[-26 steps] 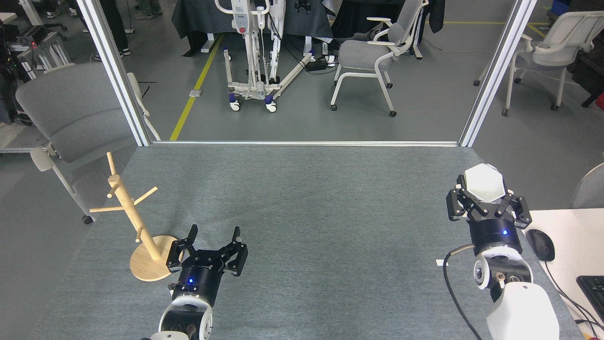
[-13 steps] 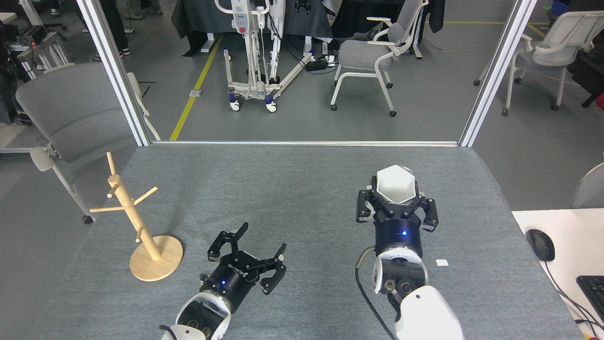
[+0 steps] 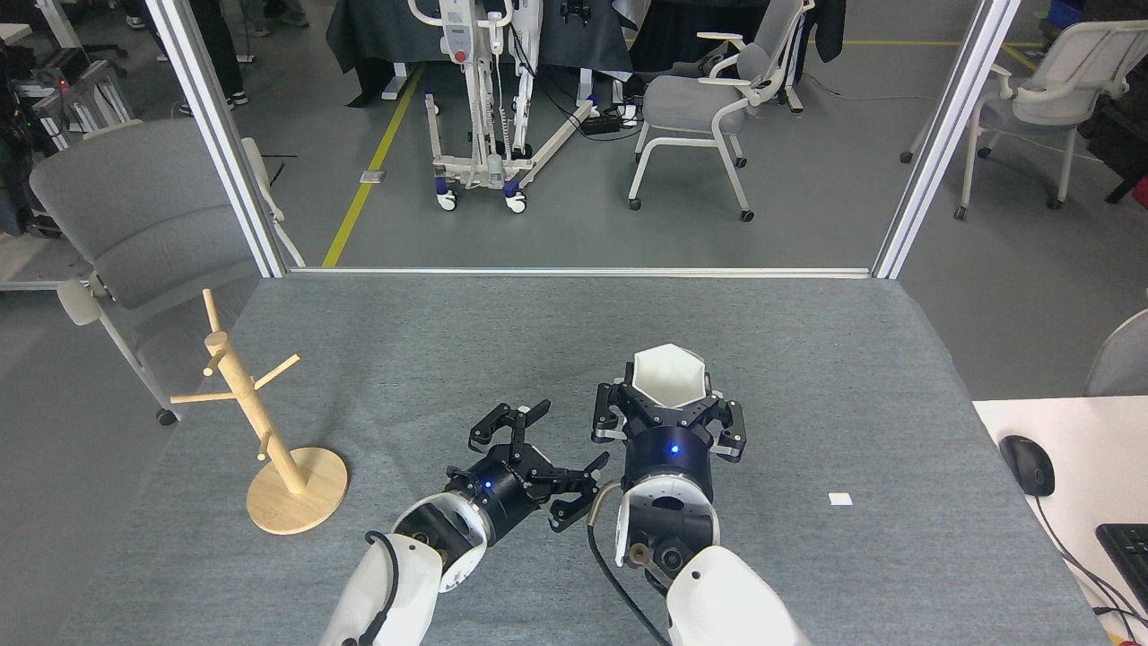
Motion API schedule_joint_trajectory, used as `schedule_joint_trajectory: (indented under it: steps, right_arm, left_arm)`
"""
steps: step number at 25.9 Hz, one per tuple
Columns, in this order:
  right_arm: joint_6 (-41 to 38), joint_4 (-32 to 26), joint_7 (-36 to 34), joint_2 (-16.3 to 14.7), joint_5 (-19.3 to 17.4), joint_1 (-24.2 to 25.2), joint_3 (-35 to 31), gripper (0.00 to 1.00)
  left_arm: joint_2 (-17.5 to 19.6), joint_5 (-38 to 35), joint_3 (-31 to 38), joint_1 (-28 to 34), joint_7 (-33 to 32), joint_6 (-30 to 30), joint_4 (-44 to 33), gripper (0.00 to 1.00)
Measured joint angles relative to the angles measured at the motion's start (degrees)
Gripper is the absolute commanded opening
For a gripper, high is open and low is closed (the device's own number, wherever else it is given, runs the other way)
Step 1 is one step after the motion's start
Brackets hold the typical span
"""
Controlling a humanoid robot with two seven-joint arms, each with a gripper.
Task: Hang cup on storage rack
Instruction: 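Lift the cup with the right gripper and carry it toward the left gripper, then grasp the cup with the left gripper and release it from the right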
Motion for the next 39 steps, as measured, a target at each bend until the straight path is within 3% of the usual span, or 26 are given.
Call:
schedule_joint_trajectory:
  steps: [16,27,28,30,31,32,33,39]
  right_arm:
    - [-0.5,5.01,0.18,2.87,-0.4,-0.15,1.87,0.01]
    - [3.99,6.37,-0.63,7.41,-0.25,-0.34,3.05,0.0]
    - [4.08,6.48,-0.75,7.72,-0.24,-0.34,2.71,0.0]
    - [4.08,6.69,-1.22,8.1,-0.24,-0.19,2.45,0.0]
    - [4.08,6.79,-1.42,8.24,-0.24,-0.06,2.45,0.0]
    - [4.08,6.86,-1.32,8.35,-0.24,0.03,2.46,0.0]
    - [4.08,6.93,-1.08,8.49,-0.23,0.16,2.46,0.0]
    - [4.08,7.11,-0.09,8.86,-0.17,0.47,2.43,0.0]
  left_arm:
    - [-3.31,0.23,0.16,-2.66,0.06,-10.63,1.98,0.99]
    - [-5.96,-0.2,-0.02,-5.16,-1.14,-8.36,5.73,0.98]
    - [-6.01,-0.18,0.03,-5.36,-1.37,-8.18,5.9,0.95]
    - [-5.94,-0.17,0.04,-5.54,-1.74,-7.49,6.09,0.68]
    - [-5.78,-0.17,0.04,-5.58,-1.94,-7.07,6.13,0.47]
    - [-5.6,-0.17,0.04,-5.59,-2.18,-6.61,6.14,0.12]
    - [-5.44,-0.18,0.03,-5.59,-2.41,-6.47,6.14,0.0]
    - [-5.0,0.09,0.48,-5.29,-5.4,-7.85,5.64,0.0]
